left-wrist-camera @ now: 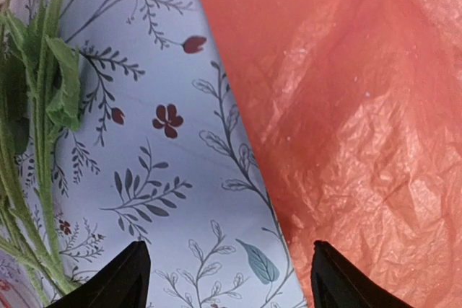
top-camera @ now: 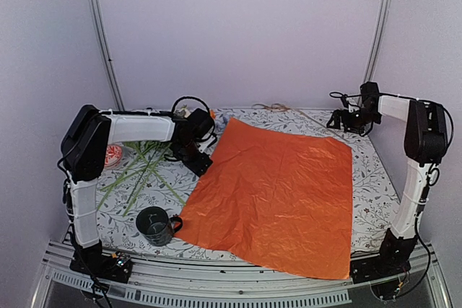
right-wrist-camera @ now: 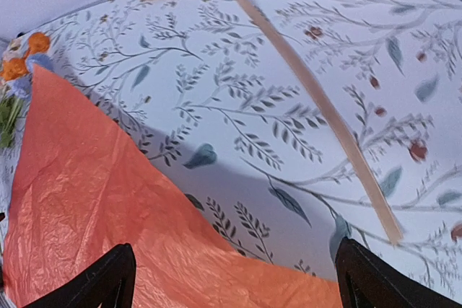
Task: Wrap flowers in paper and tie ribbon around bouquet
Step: Unfold the folded wrapping paper at the center of the board, then adjust the flattened wrapping paper at the center of the board.
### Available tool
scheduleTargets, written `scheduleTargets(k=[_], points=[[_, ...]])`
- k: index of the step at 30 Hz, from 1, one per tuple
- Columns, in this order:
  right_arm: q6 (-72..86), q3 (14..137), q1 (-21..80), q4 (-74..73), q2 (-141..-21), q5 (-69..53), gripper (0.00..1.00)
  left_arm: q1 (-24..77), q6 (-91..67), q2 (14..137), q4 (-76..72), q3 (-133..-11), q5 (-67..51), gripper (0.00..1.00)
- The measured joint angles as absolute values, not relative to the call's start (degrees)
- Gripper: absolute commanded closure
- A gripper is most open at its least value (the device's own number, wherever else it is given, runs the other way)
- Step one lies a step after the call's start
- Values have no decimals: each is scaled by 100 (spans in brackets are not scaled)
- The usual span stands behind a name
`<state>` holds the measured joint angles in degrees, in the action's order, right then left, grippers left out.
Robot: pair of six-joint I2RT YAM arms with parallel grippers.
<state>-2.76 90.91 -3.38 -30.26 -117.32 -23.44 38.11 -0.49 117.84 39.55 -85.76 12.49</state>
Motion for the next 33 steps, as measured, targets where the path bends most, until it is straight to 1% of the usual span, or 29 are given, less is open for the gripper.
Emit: scheduleTargets(k=[1,2,4,5,8,11,16,21,23,26,28,31,33], points=[[-504,9415,-338,-3155,-11944,-2602,4,3826,-75,11756,3951,-8486,1225,23],[-670,9666,-338,-3242,-12103,-2801,9,3848,-102,11745,3933,-8420,1205,23],[-1026,10254,-331,-3450,-12475,-3218,24,3892,-139,11745,3883,-8318,1168,22],[-1168,10442,-320,-3520,-12613,-3332,28,3911,-156,11745,3865,-8285,1155,22],[-1435,11006,-231,-3826,-13063,-3459,33,3975,-161,11767,3820,-8250,1166,22],[-1686,11091,-69,-4066,-13290,-3470,32,4003,-161,11843,3769,-8250,1190,22],[-1804,11006,139,-4241,-13413,-3336,17,4003,-178,11869,3686,-8254,1197,22],[-1863,10857,143,-4250,-13520,-3116,11,4003,-176,11876,3656,-8254,1199,22],[-1909,10739,123,-4239,-13520,-3035,10,4003,-176,11876,3647,-8254,1199,22],[-1949,10737,106,-4211,-13520,-3011,16,4003,-174,11876,3632,-8254,1199,22],[-1977,10737,106,-4224,-13520,-3037,23,4003,-172,11876,3623,-8252,1199,22],[-2051,10678,104,-4270,-13520,-3210,38,4003,-172,11876,3621,-8250,1199,22],[-2132,10584,104,-4274,-13509,-3420,51,4003,-172,11876,3614,-8248,1197,23]])
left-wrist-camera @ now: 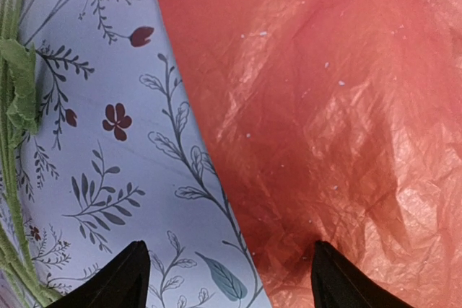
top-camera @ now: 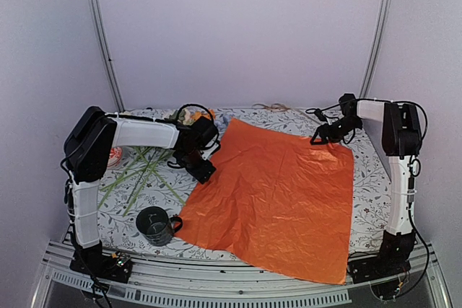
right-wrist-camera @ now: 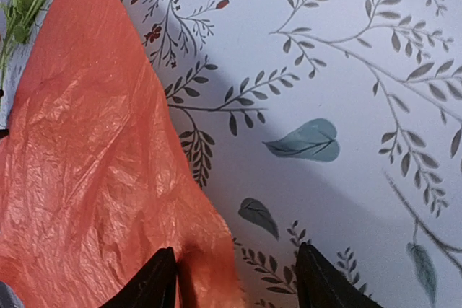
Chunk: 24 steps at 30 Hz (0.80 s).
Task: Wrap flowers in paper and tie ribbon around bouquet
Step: Adjust the flattened wrapping paper at the center of the board.
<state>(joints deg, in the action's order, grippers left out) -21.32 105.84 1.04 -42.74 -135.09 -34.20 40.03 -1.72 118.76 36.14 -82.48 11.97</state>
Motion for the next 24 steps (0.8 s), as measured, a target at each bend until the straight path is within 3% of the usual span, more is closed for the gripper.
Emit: scheduleTargets(k=[2,4,11,18,24], points=[[-2178,10418,99,-4309,-13454,-3656,68,4003,-172,11876,3601,-8243,1199,22],[-2231,10235,97,-4397,-13382,-3863,98,4003,-169,11878,3588,-8243,1199,22],[-2182,9968,-86,-4438,-12901,-4335,100,4003,-178,11863,3448,-8197,1365,21],[-1632,9275,-456,-3760,-11904,-4053,100,4001,-121,11500,3321,-8138,1822,20],[-1295,8816,-462,-3435,-11793,-3907,100,3863,-202,11013,3347,-8355,2008,29]])
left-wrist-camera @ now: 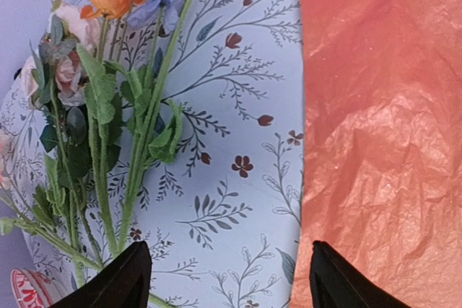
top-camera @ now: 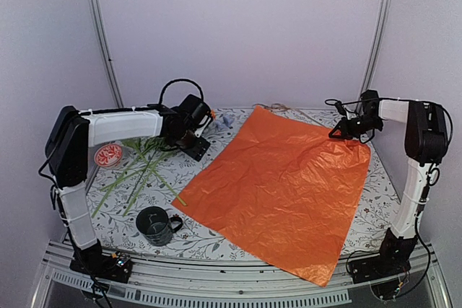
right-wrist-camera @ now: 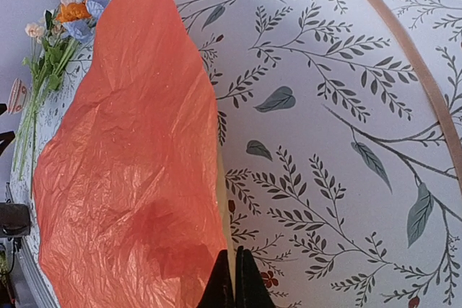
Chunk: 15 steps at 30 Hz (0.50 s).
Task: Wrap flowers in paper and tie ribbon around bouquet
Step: Adjust the flattened wrapping paper at the center of the board.
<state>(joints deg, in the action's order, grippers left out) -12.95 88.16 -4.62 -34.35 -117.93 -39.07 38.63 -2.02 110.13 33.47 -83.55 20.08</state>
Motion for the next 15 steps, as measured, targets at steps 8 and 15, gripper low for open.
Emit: scheduleTargets(k=[8,15], points=[[-1100,8842,-440,-3358,-11832,-3577,47,2976,-587,10884,3763,-8176,2045,41],[-795,8989,-379,-3424,-11537,-2399,36,2145,-797,10534,4080,-7981,1865,68]])
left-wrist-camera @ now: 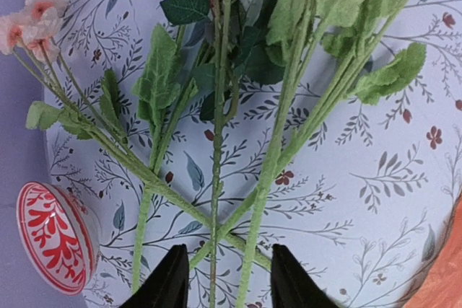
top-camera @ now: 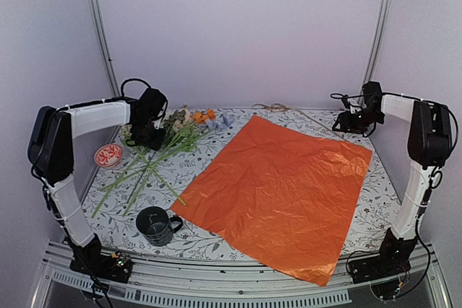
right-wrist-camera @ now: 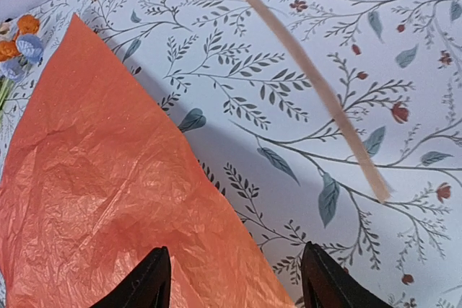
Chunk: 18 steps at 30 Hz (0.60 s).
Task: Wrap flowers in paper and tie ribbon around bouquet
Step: Adjust the flattened wrapping paper at the center of the board.
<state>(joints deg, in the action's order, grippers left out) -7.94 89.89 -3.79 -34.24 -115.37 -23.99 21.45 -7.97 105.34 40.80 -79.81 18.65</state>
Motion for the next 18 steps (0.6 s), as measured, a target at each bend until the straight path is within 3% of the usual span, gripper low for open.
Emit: scheduleTargets(k=[6,18], points=[[-349,8029,233,-2995,-9926,-1986,36,2034,-445,10409,3820,-7419,1225,57],[-235,7443,755,-2954,-9806,-1911,36,2010,-196,10884,3494,-7376,1245,66]])
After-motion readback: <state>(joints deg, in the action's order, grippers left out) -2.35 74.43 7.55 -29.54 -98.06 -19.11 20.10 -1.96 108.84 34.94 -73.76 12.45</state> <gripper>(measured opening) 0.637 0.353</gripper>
